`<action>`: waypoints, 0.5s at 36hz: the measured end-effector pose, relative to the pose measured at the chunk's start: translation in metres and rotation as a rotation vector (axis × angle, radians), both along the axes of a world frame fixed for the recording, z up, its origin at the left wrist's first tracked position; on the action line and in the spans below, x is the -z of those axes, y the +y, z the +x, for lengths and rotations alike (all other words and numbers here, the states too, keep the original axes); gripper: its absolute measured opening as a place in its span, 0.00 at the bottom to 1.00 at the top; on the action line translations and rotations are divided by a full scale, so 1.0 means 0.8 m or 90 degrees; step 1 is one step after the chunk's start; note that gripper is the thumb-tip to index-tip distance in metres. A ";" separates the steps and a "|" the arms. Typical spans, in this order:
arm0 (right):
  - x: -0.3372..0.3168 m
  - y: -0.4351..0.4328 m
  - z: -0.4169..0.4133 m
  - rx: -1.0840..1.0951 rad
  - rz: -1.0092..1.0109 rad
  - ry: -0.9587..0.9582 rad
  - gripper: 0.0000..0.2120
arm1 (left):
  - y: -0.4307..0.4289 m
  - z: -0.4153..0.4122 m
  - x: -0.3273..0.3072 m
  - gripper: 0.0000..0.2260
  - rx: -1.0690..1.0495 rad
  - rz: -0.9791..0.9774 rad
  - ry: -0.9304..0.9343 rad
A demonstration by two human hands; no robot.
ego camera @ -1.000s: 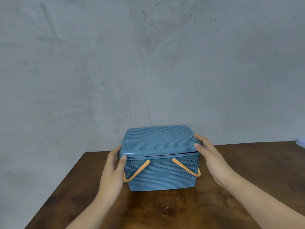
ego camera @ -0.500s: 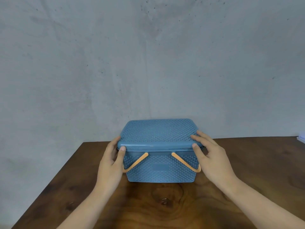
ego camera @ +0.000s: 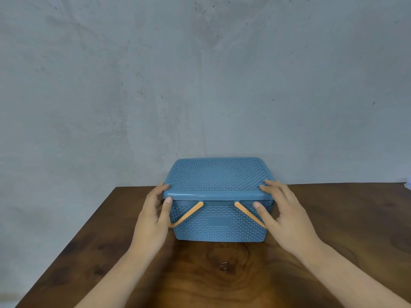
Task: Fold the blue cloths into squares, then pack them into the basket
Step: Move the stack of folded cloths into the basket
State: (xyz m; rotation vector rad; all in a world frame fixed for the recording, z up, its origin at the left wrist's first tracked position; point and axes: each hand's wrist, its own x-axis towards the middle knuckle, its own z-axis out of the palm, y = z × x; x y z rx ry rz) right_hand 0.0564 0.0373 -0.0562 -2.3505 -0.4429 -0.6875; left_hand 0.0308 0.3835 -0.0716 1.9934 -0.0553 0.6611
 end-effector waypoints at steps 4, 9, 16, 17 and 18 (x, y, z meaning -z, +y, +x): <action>-0.025 0.010 0.005 0.064 -0.098 0.002 0.23 | -0.002 -0.001 0.003 0.17 -0.007 -0.002 0.004; -0.071 0.027 0.018 0.080 -0.235 0.087 0.39 | 0.009 -0.014 -0.006 0.23 0.042 0.033 0.066; -0.072 0.040 0.028 -0.015 -0.317 0.185 0.46 | 0.094 -0.047 0.062 0.29 -0.047 0.177 0.218; -0.073 0.040 0.028 -0.016 -0.322 0.182 0.45 | 0.111 -0.051 0.075 0.28 -0.081 0.217 0.241; -0.074 0.042 0.029 -0.018 -0.325 0.184 0.44 | 0.126 -0.055 0.085 0.27 -0.114 0.259 0.259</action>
